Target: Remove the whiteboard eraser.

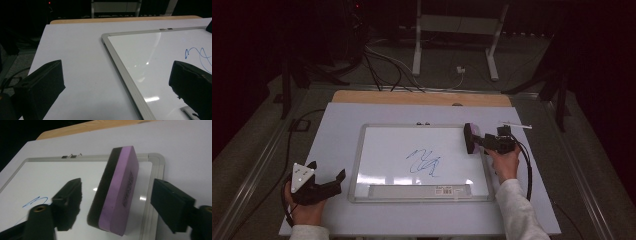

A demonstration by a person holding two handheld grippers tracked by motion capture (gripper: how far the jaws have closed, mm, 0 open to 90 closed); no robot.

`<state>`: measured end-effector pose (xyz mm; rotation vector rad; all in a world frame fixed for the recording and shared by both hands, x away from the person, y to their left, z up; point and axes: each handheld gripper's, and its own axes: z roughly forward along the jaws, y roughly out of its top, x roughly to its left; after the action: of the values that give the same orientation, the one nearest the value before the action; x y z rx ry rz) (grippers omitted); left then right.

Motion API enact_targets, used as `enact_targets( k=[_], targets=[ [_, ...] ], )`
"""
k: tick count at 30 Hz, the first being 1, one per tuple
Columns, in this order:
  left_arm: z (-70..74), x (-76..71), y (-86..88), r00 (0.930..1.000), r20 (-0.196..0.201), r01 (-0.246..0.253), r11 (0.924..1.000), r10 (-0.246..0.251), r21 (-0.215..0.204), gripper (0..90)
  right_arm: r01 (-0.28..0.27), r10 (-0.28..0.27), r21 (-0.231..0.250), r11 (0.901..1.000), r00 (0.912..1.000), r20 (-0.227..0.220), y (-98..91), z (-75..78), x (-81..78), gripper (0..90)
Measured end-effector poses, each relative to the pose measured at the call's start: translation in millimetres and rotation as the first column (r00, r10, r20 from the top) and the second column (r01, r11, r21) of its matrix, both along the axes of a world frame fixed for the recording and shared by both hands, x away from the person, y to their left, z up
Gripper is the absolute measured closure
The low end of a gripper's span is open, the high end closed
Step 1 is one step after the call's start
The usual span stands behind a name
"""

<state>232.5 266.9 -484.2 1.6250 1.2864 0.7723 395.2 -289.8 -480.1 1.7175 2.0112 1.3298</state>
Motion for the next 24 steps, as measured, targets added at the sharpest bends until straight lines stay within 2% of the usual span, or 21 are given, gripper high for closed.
enact_targets(
  k=[3, 6, 8, 10, 17, 21, 24],
  targets=[
    [0.2, -0.1, 0.3, 1.0, 0.001, 0.0, 1.0, 0.0, 0.0, 0.8, 0.035, -0.035, 0.002, 0.9994, 0.9989, -0.032, 1.6, -3.2, 3.0, 38.5],
    [0.0, 0.0, 0.2, 1.0, 0.001, 0.0, 1.0, 0.0, 0.0, 0.8, 0.043, -0.043, 0.002, 0.9991, 0.9969, -0.066, 1.8, -7.2, 5.4, 44.1],
    [0.1, 0.0, 0.1, 1.0, 0.001, 0.001, 1.0, -0.001, 0.0, 0.8, 0.038, -0.035, 0.04, 0.9985, 0.9958, -0.085, 0.4, -9.5, 6.5, 48.5],
    [0.2, -0.1, -0.2, 1.0, 0.001, 0.001, 1.0, -0.001, 0.002, 0.8, 0.03, -0.024, 0.056, 0.998, 0.9953, -0.094, -0.6, -10.1, 7.4, 52.2],
    [0.1, 0.2, -1.6, 1.0, 0.001, 0.004, 1.0, -0.004, 0.003, 0.8, 0.057, -0.053, 0.04, 0.9975, 0.9924, -0.111, 2.2, -11.8, 8.1, 41.6],
    [-0.1, 0.4, -1.8, 1.0, 0.001, 0.004, 1.0, -0.004, 0.004, 0.8, 0.037, -0.032, 0.036, 0.9987, 0.992, -0.122, 7.5, -12.9, 9.3, 36.8],
    [0.2, 0.2, -1.8, 1.0, 0.0, 0.004, 1.0, -0.004, 0.006, 0.8, 0.028, -0.025, 0.027, 0.9992, 0.9922, -0.122, 15.5, -14.0, 9.8, 36.5]
  ],
)
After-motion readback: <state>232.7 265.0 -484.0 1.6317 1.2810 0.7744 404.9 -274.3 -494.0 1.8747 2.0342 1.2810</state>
